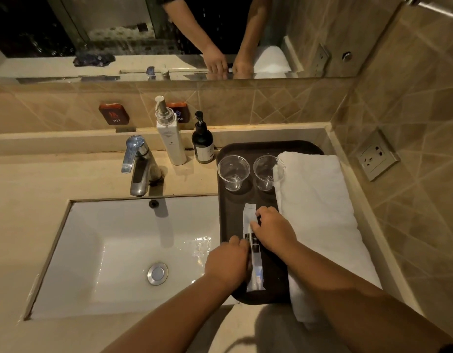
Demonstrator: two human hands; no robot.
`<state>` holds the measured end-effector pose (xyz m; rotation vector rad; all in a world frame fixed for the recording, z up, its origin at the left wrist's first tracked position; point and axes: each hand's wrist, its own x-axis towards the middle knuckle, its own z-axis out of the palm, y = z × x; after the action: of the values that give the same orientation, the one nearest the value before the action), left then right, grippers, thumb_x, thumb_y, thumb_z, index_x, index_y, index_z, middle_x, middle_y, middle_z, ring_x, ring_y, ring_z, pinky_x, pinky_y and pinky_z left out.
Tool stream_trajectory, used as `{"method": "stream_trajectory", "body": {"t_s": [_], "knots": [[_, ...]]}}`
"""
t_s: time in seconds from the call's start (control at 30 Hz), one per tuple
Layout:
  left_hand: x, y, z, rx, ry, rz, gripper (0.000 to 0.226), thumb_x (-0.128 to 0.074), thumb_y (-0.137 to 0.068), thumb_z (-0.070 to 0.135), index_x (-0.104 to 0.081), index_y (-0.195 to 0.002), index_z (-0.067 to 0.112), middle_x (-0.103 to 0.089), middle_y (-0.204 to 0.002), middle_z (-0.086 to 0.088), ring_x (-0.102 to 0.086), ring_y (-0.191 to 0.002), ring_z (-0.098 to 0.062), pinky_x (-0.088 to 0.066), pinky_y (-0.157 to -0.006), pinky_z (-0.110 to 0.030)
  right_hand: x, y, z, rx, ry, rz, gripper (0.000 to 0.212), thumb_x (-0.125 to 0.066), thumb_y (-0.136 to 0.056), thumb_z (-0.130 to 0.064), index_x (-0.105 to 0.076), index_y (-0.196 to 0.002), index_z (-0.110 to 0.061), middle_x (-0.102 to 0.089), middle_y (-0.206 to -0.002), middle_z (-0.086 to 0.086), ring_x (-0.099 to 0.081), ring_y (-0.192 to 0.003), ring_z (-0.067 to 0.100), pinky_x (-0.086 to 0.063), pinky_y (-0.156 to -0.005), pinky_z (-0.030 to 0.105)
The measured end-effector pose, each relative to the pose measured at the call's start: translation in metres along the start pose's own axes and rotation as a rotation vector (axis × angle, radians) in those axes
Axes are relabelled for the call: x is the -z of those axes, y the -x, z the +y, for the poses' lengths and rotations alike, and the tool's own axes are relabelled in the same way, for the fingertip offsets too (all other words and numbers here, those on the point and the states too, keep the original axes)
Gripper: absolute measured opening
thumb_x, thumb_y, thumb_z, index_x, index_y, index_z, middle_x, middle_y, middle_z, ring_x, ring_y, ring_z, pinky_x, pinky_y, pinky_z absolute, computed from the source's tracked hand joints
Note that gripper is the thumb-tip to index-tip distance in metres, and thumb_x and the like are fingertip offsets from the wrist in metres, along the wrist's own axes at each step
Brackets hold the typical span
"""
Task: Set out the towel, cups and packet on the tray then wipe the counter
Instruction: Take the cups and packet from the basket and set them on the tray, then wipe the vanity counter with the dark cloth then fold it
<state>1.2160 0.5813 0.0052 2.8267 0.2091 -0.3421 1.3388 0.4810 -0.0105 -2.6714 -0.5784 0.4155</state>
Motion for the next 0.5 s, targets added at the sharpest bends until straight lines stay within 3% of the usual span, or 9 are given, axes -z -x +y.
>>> {"method": "stream_trajectory", "body": {"t_s": [0.13,0.23,0.37,0.5], "knots": [[0.029,0.002,-0.032,0.058,-0.084,0.165,0.026,-0.047,-0.095,0.041,-0.058,-0.109,0.022,-0.059,-0.099,-0.001,-0.054,-0.081,-0.016,-0.047,-0.072,-0.030,0.022,0.014,-0.008,0.153,0.230,0.080,0.027,-0.049,-0.089,-0.040,-0.062,-0.106,-0.023,-0.060,-0.104,0.000,-0.055,-0.091,0.018,-0.047,-0.077,0.033],[0.044,0.012,-0.056,0.133,-0.124,0.252,0.037,-0.050,-0.093,0.047,-0.058,-0.121,0.024,-0.062,-0.117,-0.001,-0.057,-0.099,-0.019,-0.047,-0.086,-0.034,0.031,0.031,-0.017,0.247,0.277,0.145,0.036,-0.053,-0.086,-0.048,-0.062,-0.114,-0.027,-0.060,-0.116,-0.002,-0.055,-0.110,0.020,-0.044,-0.094,0.038],[0.044,0.043,-0.077,0.208,-0.119,0.237,0.060,-0.046,-0.091,0.058,-0.040,-0.141,0.027,-0.042,-0.150,-0.002,-0.040,-0.135,-0.025,-0.031,-0.111,-0.044,0.023,0.050,-0.033,0.287,0.307,0.012,0.058,-0.048,-0.085,-0.063,-0.045,-0.135,-0.033,-0.037,-0.153,0.000,-0.026,-0.144,0.026,-0.020,-0.117,0.049],[0.043,0.081,-0.093,0.279,-0.119,0.233,0.065,-0.045,-0.090,0.058,-0.037,-0.144,0.023,-0.039,-0.152,-0.004,-0.037,-0.137,-0.026,-0.028,-0.113,-0.045,0.013,0.062,-0.056,0.398,0.332,-0.049,0.065,-0.043,-0.087,-0.065,-0.035,-0.143,-0.031,-0.029,-0.157,0.001,-0.019,-0.148,0.026,-0.012,-0.119,0.049]]}}
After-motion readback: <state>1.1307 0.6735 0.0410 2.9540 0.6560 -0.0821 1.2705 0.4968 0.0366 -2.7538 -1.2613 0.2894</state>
